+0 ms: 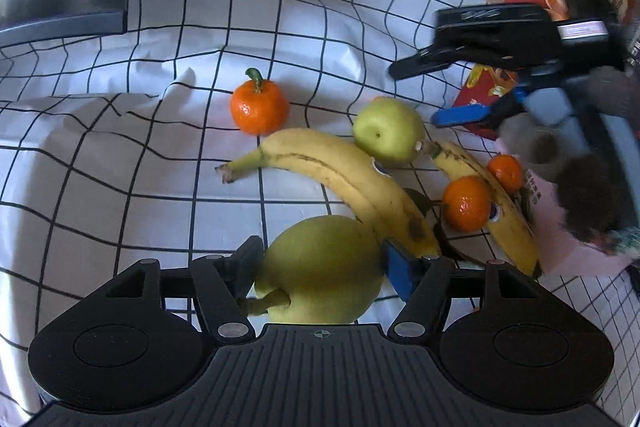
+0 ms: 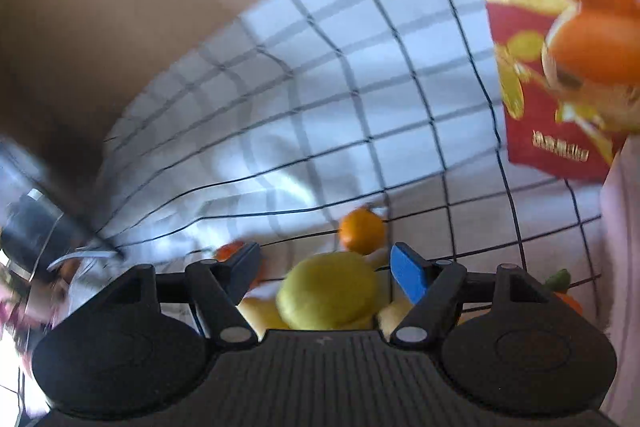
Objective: Organize fruits
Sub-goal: 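Grasp the yellow pear with the right gripper while the left gripper holds its pear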
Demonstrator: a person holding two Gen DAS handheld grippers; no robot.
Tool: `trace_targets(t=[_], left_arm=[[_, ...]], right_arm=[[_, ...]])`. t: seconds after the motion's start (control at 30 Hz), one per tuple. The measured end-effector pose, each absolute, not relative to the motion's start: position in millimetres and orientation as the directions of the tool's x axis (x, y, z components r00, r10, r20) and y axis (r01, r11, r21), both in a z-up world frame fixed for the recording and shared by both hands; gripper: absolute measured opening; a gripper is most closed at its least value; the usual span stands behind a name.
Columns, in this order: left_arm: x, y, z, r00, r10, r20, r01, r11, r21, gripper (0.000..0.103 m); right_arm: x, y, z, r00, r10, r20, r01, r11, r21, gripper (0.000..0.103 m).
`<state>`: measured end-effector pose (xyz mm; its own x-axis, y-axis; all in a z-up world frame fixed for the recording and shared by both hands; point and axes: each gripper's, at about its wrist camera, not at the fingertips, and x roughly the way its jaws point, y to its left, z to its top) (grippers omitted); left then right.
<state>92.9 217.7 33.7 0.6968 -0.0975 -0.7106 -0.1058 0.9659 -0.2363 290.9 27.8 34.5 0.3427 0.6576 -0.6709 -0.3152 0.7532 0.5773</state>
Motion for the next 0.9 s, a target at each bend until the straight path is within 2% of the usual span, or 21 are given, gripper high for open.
trace_targets(t=[0.17, 0.23, 0.3, 0.5, 0.67, 0.9], left_arm=[[85, 221, 34, 0.692, -0.128, -0.710, -0.096, 0.959, -0.267, 0.070], [81, 224, 34, 0.694, -0.124, -0.709, -0.102, 0.958, -0.267, 0.070], [79, 226, 36, 0.694, -0.101, -0.713, -0.112, 0.963, -0.245, 0.070], [72, 241, 43, 0.695, -0.040, -0.718, -0.150, 0.968, -0.200, 0.070], [74, 249, 39, 0.682, -0.038, -0.731, -0.184, 0.958, -0.221, 0.070], [70, 258, 41, 0.677, -0.045, -0.735, -0.211, 0.944, -0.252, 0.070]], right_arm=[[294, 39, 11, 0.293, 0.636, -0.714, -0.273, 0.771, 0.575, 0.072], [290, 45, 10, 0.275, 0.645, -0.713, -0.294, 0.763, 0.576, 0.066], [283, 55, 15, 0.291, 0.636, -0.715, -0.348, 0.766, 0.540, 0.066], [233, 76, 38, 0.410, 0.598, -0.689, -0.633, 0.730, 0.256, 0.063], [201, 85, 39, 0.497, 0.561, -0.661, -0.719, 0.693, 0.048, 0.061], [209, 92, 35, 0.519, 0.554, -0.651, -0.704, 0.709, 0.042, 0.060]])
